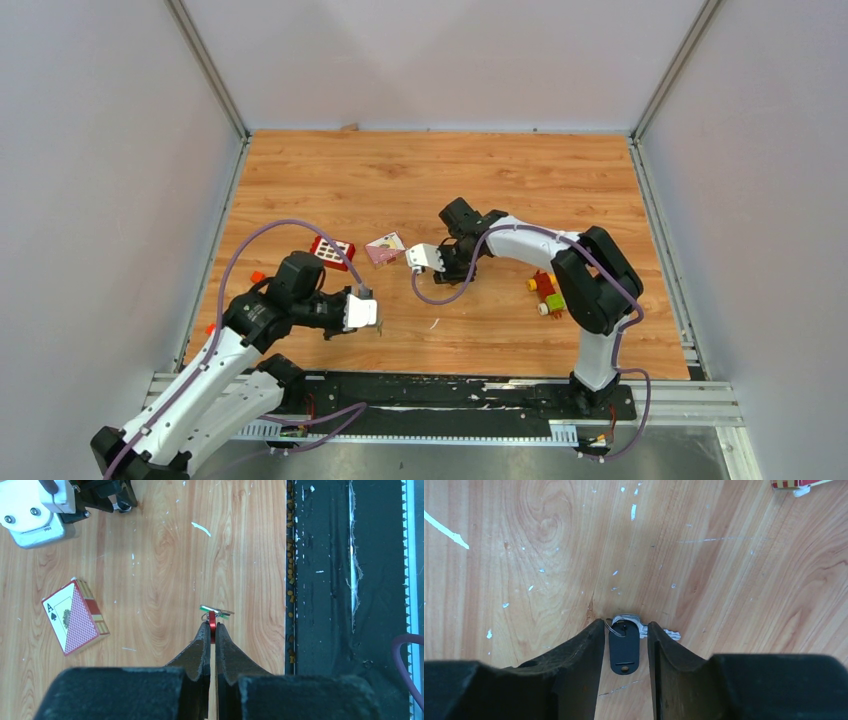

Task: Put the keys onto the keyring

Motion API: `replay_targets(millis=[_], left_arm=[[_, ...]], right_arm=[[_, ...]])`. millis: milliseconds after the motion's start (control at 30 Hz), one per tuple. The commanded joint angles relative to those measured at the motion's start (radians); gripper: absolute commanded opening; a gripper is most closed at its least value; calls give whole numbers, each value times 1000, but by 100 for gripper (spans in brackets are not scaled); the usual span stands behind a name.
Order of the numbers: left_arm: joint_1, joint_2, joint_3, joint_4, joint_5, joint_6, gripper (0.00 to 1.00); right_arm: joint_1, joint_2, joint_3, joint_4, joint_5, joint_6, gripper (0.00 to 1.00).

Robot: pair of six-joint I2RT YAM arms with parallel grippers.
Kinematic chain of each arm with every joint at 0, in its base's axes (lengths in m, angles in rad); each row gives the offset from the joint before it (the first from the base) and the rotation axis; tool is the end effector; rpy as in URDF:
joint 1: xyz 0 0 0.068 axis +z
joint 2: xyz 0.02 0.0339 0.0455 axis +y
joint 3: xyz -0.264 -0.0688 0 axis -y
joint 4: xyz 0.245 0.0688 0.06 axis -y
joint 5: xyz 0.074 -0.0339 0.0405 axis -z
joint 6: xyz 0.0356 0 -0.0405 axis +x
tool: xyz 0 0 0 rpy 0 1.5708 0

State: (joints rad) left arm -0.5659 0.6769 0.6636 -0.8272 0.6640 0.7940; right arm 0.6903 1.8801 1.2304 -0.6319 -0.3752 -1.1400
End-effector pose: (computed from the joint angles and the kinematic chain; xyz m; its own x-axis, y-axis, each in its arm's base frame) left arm 0.0963 -0.0872 0.2596 0.1078 0.5969 -0.7950 0.9877 0.0266 0.1539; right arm 0.2710 0.2408 0.1619 0.3029 -0.8463 -0.4382 -0.9526 -0.2828 -0.1124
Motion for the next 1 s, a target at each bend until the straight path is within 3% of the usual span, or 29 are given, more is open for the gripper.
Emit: replay_targets(millis=[0, 433, 667, 967], left_arm=[[5, 3, -3, 11, 6, 18, 0], [5, 1, -1, 11, 9, 16, 0], [5, 2, 4, 13, 10, 16, 0], [5, 5, 4, 19, 15, 17, 0]], right_arm=[[21, -4, -1, 23, 41, -57, 37], [29, -21, -8, -8, 42, -55, 7], [19, -49, -12, -17, 23, -3, 2], [-21, -94, -57, 38, -9, 208, 2]])
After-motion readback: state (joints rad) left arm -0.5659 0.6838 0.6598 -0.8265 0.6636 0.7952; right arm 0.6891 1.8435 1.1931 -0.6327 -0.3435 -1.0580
